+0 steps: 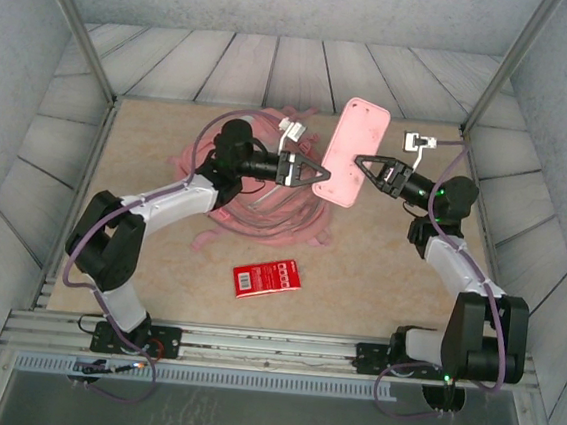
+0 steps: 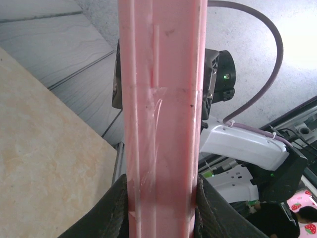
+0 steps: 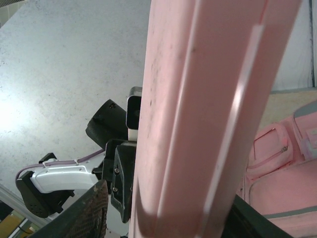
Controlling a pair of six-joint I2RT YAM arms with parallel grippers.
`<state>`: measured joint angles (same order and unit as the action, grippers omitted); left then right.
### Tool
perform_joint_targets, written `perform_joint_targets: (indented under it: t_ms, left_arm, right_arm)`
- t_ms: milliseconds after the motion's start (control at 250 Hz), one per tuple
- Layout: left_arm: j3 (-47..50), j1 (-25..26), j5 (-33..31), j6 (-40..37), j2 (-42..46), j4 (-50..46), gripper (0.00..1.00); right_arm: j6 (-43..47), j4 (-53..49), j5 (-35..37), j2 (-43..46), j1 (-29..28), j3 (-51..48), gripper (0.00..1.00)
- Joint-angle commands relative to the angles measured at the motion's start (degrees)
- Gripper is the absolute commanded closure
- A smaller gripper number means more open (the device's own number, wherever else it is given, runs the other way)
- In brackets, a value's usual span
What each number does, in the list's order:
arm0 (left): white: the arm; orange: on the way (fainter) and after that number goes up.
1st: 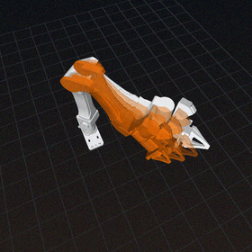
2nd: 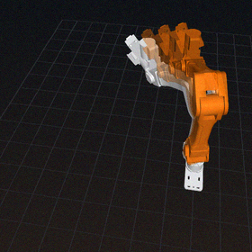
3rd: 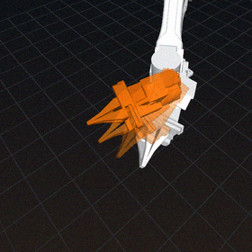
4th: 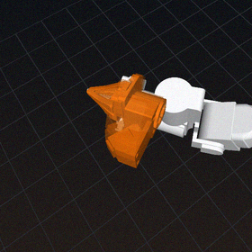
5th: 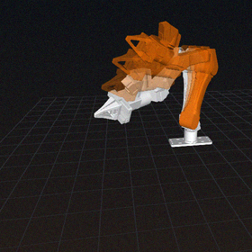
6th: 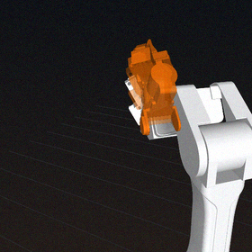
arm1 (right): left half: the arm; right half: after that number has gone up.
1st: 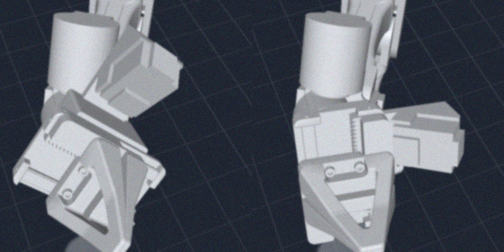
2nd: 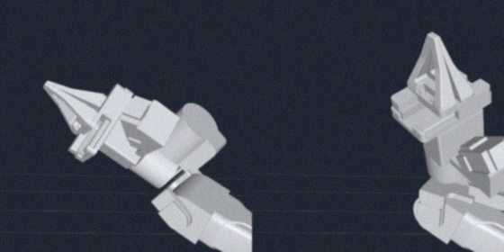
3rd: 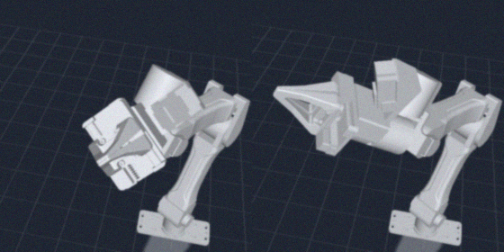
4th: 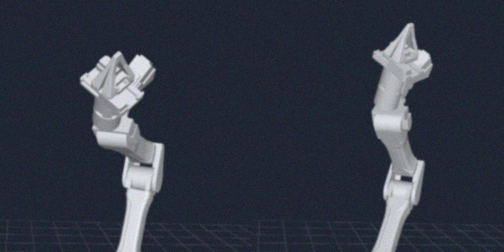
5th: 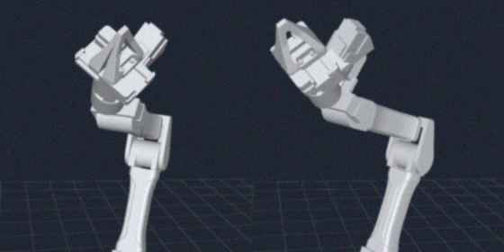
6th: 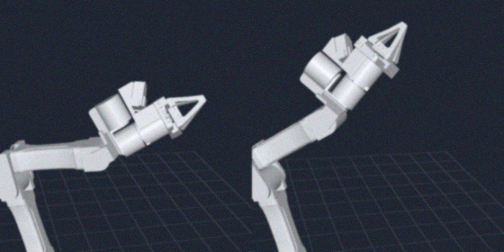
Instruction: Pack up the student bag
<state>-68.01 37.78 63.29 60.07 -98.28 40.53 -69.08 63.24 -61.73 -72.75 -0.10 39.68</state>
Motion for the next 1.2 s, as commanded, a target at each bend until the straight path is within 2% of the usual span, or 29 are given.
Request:
perform_joint_targets:
  t_ms: [0, 96, 216, 296, 392, 484, 616, 751, 867, 963, 1047, 1195]
  left_arm:
    - [-1.4, 0.4, 1.1, 0.4, -1.2, 1.3, 0.75]
    - [-1.4, 0.4, 0.9, 0.1, -1.0, 0.8, 0.75]
    - [-1.8, 0.4, 0.1, -3.6, -0.5, -3.4, 0.68]
    - [-2.2, 0.4, -2.4, -10.9, 1.2, -11.8, 0.59]
    - [-4.3, 0.3, -7.9, -22.6, 3.4, -27.2, 0.51]
    - [-6.1, 0.2, -16.7, -31.2, 5.1, -39.9, 0.45]
    - [-6.1, 0.1, -32.3, -37.6, 7.1, -49.4, 0.43]
    - [-8.2, 1.1, -53.0, -45.6, 6.5, -60.9, 0.44]
    - [-11.9, 1.7, -62.1, -51.7, 2.4, -69.2, 0.44]
    - [-14.7, 2.6, -65.3, -55.0, -1.8, -72.8, 0.44]
    - [-17.7, 3.4, -65.1, -56.7, -5.8, -75.5, 0.41]
    - [-19.8, 5.3, -66.7, -59.7, -11.5, -74.6, 0.38]
  right_arm:
    - [-1.8, 6.9, -1.7, -0.3, -0.3, -0.6, 0.51]
    - [-1.9, 6.8, -1.9, -0.2, -0.2, -0.7, 0.59]
    - [-1.2, 5.8, -2.0, 0.1, -0.2, -0.8, 0.7]
    - [0.9, 2.0, -1.7, 0.7, -0.2, -0.6, 0.73]
    - [4.8, -5.0, -0.8, 2.2, -0.1, -0.2, 0.78]
    - [11.0, -14.5, 0.2, 3.8, 0.0, 0.9, 0.8]
    - [20.1, -29.2, 3.0, 6.3, 0.1, 3.0, 0.8]
    - [34.4, -55.7, 14.1, 8.1, 0.2, 8.1, 0.82]
    - [40.2, -67.3, 20.7, 7.6, 0.2, 10.0, 0.83]
    - [42.2, -71.8, 22.0, 7.3, 0.2, 9.9, 0.83]
    - [43.2, -74.3, 22.4, 7.6, 0.2, 9.3, 0.83]
    - [44.0, -76.9, 23.1, 8.5, 0.2, 7.7, 0.82]
